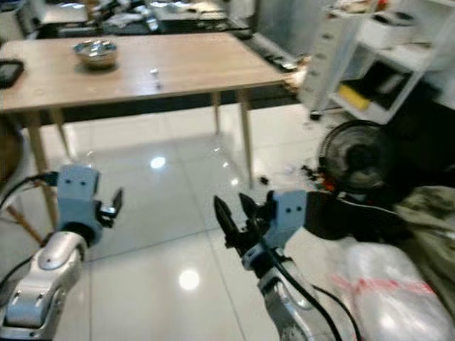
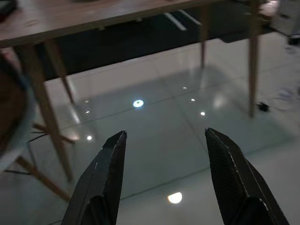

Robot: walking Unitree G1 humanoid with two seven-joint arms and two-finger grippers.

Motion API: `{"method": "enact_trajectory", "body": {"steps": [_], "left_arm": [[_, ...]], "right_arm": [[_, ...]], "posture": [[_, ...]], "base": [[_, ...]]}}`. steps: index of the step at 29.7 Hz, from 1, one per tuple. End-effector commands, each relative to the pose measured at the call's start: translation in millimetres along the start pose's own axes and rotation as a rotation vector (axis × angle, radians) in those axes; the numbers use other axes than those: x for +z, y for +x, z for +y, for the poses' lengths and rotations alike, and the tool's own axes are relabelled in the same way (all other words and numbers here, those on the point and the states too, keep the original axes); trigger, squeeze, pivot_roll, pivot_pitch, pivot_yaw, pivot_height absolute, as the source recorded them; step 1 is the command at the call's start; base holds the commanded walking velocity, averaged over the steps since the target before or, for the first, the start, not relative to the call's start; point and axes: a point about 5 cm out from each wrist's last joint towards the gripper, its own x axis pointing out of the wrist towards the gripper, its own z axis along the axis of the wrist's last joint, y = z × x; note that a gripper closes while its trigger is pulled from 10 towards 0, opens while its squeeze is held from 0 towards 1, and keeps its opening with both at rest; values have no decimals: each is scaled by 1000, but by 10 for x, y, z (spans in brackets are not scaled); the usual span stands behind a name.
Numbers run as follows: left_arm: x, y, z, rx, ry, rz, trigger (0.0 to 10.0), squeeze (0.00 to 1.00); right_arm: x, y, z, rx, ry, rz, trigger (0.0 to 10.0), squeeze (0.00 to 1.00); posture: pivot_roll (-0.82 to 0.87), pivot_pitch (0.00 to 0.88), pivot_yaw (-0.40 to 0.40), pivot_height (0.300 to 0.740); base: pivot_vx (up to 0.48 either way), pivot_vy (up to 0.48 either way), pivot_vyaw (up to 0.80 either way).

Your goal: Setting the table

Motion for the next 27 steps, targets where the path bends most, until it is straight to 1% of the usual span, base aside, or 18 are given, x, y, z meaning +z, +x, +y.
{"method": "enact_trajectory", "body": {"steps": [1,5,6,8,9,11,12,13,14,15,16,17,18,19,20,21,23,27], "left_arm": [[-52,-12,-55,-13,1,22,10000,0],[-48,-10,-50,-10,1,21,10000,0],[-46,-8,-50,-9,1,20,10000,0],[-40,-4,-48,-8,1,18,10000,0],[-40,-4,-48,-8,1,18,10000,0],[-34,1,-56,-18,1,17,10000,0],[-34,1,-56,-18,1,17,10000,0],[-35,3,-77,-45,-3,21,10000,0],[-35,4,-92,-65,-7,24,10000,0],[-33,4,-122,-99,-11,24,10000,0],[-33,4,-122,-99,-11,24,10000,0],[-23,1,-180,-157,-15,22,10000,0],[-23,1,-180,-157,-15,22,10000,0],[-8,-2,-250,-227,-22,21,10000,0],[14,-4,-300,-275,-16,11,10000,0],[34,1,-340,-307,-16,5,10000,0],[94,27,-393,-343,-11,-16,10000,0],[145,63,-417,-364,-12,-31,10000,0]], "right_arm": [[-24,-28,-34,-12,-1,14,10000,0],[-28,-18,-42,-23,-4,16,10000,0],[-28,-14,-53,-33,-7,16,10000,0],[-31,0,-123,-93,-33,20,10000,0],[-31,0,-123,-93,-33,20,10000,0],[-43,11,-291,-221,-81,39,10000,0],[-43,11,-291,-221,-81,39,10000,0],[-33,6,-412,-303,-109,38,10000,0],[-23,-2,-492,-357,-127,36,10000,0],[-20,-19,-601,-431,-177,53,10000,0],[-20,-19,-601,-431,-177,53,10000,0],[3,-43,-709,-487,-250,63,10000,0],[3,-43,-709,-487,-250,63,10000,0],[42,-68,-805,-537,-330,64,10000,0],[78,-86,-875,-571,-400,67,10000,0],[112,-96,-918,-591,-424,53,10000,0],[172,-94,-948,-605,-387,11,10000,0],[233,-71,-939,-605,-334,-51,10000,0]], "posture": [[23,132,45,740],[24,130,44,740],[26,129,43,740],[27,127,43,740],[27,127,43,740],[29,126,43,740],[29,126,43,740],[29,124,44,740],[29,124,44,740],[30,123,44,740],[30,123,44,740],[33,120,46,740],[33,120,46,740],[32,120,46,740],[32,120,46,740],[30,118,48,740],[29,115,53,740],[31,112,60,740]], "base": [[480,0,744],[480,0,0],[480,0,0],[480,0,0],[480,0,0],[480,0,0],[480,0,0],[480,0,0],[480,0,0],[480,0,0],[480,0,0],[480,0,0],[480,0,0],[480,0,0],[480,0,0],[480,0,0],[480,0,0],[480,0,0]]}}
